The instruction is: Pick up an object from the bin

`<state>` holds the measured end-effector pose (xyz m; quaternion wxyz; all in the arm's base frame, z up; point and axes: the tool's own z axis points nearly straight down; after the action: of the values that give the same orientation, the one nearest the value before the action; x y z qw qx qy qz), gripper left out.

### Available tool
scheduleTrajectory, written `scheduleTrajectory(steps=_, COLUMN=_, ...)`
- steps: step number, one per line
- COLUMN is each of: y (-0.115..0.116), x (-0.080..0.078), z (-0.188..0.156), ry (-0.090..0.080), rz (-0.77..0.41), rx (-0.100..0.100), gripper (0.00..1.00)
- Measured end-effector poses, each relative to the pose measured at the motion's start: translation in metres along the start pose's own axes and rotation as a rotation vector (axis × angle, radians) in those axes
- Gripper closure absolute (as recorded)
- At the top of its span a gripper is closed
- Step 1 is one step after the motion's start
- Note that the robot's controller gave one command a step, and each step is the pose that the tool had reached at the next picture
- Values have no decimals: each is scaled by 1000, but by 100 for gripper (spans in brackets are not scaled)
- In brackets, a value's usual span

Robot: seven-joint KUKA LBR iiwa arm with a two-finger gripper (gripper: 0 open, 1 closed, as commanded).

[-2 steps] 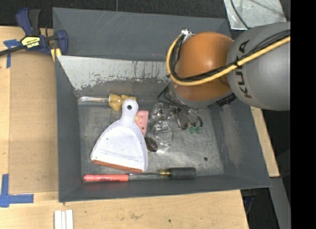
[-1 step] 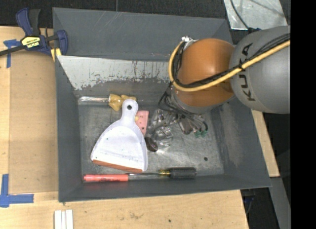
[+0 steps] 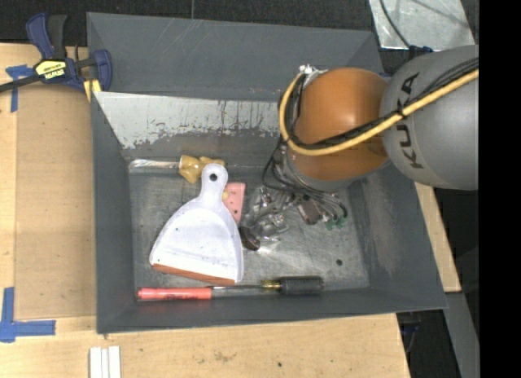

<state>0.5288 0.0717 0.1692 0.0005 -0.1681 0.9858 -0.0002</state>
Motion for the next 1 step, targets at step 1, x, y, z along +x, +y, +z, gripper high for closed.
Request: scheduleTrajectory(steps=1, y=0, x=-11, z=-5, ry=-4, rz=-195, rx=-3, gripper=100)
